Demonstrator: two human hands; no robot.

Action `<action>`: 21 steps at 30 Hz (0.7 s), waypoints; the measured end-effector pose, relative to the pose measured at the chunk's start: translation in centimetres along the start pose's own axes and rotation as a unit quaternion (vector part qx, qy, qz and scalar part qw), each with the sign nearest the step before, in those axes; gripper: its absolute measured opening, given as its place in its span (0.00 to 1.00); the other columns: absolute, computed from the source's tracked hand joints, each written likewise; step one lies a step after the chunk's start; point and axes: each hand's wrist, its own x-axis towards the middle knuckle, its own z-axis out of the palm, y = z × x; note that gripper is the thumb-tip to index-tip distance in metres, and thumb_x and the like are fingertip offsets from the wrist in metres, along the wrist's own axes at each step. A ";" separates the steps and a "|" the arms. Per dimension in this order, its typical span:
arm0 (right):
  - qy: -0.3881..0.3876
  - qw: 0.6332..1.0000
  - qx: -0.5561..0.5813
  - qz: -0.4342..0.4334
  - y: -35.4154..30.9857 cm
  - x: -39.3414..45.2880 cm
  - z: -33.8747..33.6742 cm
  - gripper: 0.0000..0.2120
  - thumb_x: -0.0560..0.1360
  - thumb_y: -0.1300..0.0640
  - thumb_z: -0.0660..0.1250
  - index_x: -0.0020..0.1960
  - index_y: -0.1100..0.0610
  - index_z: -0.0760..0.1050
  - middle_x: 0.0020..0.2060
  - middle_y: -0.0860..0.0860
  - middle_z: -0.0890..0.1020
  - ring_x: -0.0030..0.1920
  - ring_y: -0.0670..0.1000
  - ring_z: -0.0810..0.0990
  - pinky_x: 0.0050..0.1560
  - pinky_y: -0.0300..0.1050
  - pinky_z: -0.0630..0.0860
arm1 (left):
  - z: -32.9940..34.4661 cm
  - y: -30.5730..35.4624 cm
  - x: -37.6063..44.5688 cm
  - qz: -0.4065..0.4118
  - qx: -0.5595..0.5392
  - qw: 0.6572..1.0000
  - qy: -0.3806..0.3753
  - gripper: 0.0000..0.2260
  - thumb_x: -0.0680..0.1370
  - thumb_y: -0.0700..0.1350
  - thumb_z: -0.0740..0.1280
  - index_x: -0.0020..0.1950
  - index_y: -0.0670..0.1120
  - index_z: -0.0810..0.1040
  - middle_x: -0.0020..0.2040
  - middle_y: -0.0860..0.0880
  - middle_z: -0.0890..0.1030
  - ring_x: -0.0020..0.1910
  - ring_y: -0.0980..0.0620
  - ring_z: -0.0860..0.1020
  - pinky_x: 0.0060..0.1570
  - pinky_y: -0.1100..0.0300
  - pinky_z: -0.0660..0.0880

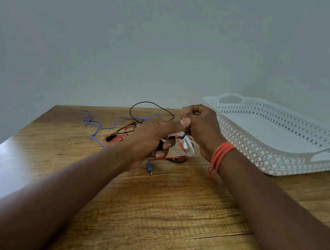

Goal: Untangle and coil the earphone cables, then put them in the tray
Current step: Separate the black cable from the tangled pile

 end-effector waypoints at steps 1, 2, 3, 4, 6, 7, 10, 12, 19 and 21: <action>-0.012 1.000 0.008 -0.001 0.0 -0.1 0.0 0.09 0.79 0.64 0.62 0.40 0.57 0.73 0.34 0.50 0.77 0.31 0.46 0.75 0.31 0.37 0.73 | 0.1 -0.1 0.0 -0.015 -0.001 1.000 0.009 0.14 0.76 0.56 0.67 0.42 0.45 0.81 0.30 0.48 0.68 0.23 0.55 0.63 0.23 0.65 0.59; -0.021 1.000 0.015 -0.007 -0.1 -0.2 0.0 0.09 0.79 0.64 0.62 0.40 0.57 0.73 0.32 0.51 0.76 0.29 0.44 0.74 0.29 0.36 0.72 | 0.2 -0.3 0.1 -0.024 -0.003 0.999 0.021 0.17 0.75 0.55 0.68 0.46 0.40 0.80 0.31 0.48 0.71 0.23 0.55 0.63 0.23 0.66 0.59; -0.026 0.999 0.024 -0.011 -0.1 -0.2 0.0 0.09 0.79 0.64 0.62 0.40 0.57 0.73 0.31 0.52 0.75 0.27 0.44 0.72 0.28 0.35 0.71 | 0.1 -0.4 0.2 -0.031 -0.007 0.999 0.034 0.19 0.75 0.53 0.69 0.49 0.36 0.79 0.32 0.48 0.73 0.23 0.55 0.63 0.23 0.66 0.59; -0.029 0.999 0.035 -0.013 -0.2 -0.3 0.0 0.09 0.80 0.63 0.62 0.41 0.58 0.73 0.31 0.52 0.75 0.27 0.45 0.71 0.27 0.35 0.71 | 0.1 -0.4 0.2 -0.036 -0.010 0.998 0.045 0.18 0.75 0.51 0.70 0.48 0.35 0.79 0.31 0.49 0.74 0.23 0.55 0.63 0.23 0.66 0.58; -0.029 0.998 0.059 -0.014 -0.5 -0.2 0.1 0.08 0.80 0.63 0.62 0.42 0.58 0.72 0.31 0.53 0.74 0.29 0.46 0.71 0.26 0.34 0.71 | -0.2 -0.3 0.3 -0.037 -0.015 0.998 0.051 0.12 0.74 0.49 0.71 0.44 0.40 0.80 0.28 0.51 0.72 0.23 0.56 0.62 0.23 0.66 0.57; -0.026 0.998 0.062 -0.015 -0.6 -0.2 0.0 0.08 0.80 0.62 0.62 0.42 0.58 0.72 0.31 0.53 0.74 0.29 0.47 0.71 0.26 0.34 0.72 | -0.3 -0.2 0.4 -0.036 -0.013 0.998 0.054 0.11 0.74 0.49 0.72 0.44 0.41 0.80 0.29 0.50 0.71 0.23 0.56 0.62 0.23 0.66 0.57; -0.009 0.999 0.041 -0.024 -0.6 0.1 0.0 0.09 0.80 0.61 0.62 0.41 0.57 0.73 0.31 0.51 0.75 0.29 0.46 0.71 0.31 0.38 0.72 | -0.6 -0.4 0.7 -0.045 0.007 0.997 0.055 0.17 0.72 0.51 0.73 0.50 0.38 0.82 0.38 0.45 0.72 0.28 0.55 0.65 0.25 0.65 0.59; 0.005 0.999 0.023 -0.034 -0.5 0.2 0.0 0.10 0.80 0.61 0.63 0.40 0.56 0.73 0.30 0.50 0.75 0.30 0.47 0.72 0.35 0.41 0.73 | -0.6 -0.4 0.8 -0.050 0.024 0.997 0.057 0.17 0.72 0.52 0.73 0.51 0.40 0.84 0.41 0.47 0.77 0.35 0.53 0.70 0.33 0.61 0.66; 0.052 0.997 -0.002 -0.062 -0.7 0.0 0.2 0.10 0.78 0.66 0.62 0.38 0.59 0.72 0.27 0.53 0.74 0.21 0.44 0.72 0.26 0.38 0.72 | 0.6 -0.2 1.0 -0.028 0.012 0.994 0.103 0.06 0.71 0.46 0.72 0.39 0.44 0.83 0.39 0.47 0.83 0.40 0.49 0.79 0.44 0.55 0.73; 0.054 0.997 -0.006 -0.049 -0.6 -0.2 0.9 0.09 0.78 0.67 0.61 0.39 0.60 0.72 0.28 0.54 0.73 0.17 0.42 0.69 0.21 0.33 0.66 | 0.8 -0.1 0.8 -0.033 -0.014 0.992 0.122 0.05 0.72 0.44 0.71 0.39 0.43 0.81 0.38 0.46 0.82 0.38 0.49 0.79 0.43 0.55 0.75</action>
